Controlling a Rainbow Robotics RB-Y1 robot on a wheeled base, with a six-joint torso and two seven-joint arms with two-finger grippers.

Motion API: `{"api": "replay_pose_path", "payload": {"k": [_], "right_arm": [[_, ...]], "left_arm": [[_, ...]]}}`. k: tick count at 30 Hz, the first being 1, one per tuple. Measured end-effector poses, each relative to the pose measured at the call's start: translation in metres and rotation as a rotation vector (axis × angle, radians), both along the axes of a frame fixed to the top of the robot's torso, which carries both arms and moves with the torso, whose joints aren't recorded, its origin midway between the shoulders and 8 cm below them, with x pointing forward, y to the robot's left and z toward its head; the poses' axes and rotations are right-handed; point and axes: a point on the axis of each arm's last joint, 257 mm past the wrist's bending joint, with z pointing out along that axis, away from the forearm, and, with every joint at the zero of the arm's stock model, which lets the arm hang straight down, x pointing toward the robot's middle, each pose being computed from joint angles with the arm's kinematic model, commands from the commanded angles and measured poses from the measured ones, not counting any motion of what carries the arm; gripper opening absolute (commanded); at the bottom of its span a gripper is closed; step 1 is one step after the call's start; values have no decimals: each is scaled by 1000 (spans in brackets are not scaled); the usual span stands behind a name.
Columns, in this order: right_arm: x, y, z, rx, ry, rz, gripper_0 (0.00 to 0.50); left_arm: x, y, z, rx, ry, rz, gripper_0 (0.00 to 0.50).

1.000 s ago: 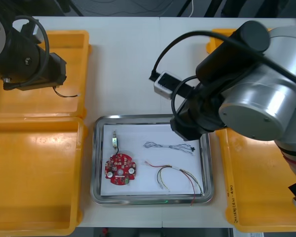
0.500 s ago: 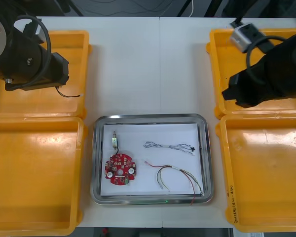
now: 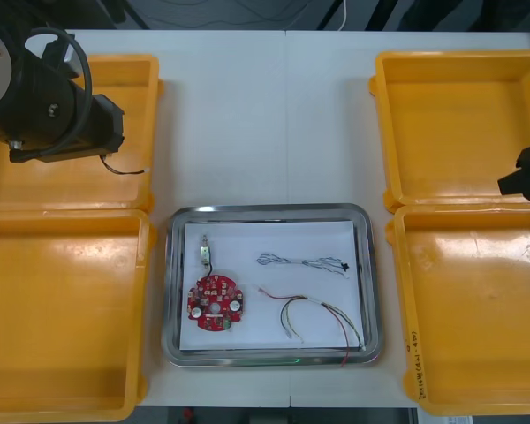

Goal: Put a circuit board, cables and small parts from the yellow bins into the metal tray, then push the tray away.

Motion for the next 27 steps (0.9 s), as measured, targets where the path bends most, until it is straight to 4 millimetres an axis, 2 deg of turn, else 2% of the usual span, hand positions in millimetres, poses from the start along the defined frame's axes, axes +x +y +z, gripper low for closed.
{"api": "replay_pose_path", "payload": {"k": [5, 9, 18, 27], "right_arm": [[-17, -28, -18, -4, 49, -64, 500], [-26, -43, -25, -7, 71, -100, 500], [-37, -65, -40, -27, 100, -168, 500], [-35, -73, -47, -10, 114, -197, 500]], "left_arm": [[0, -1, 0, -1, 0, -1, 0], [0, -3, -3, 4, 3, -3, 0], [-3, -26, -15, 34, 2, -31, 0], [-12, -58, -39, 79, 28, -79, 0]]}}
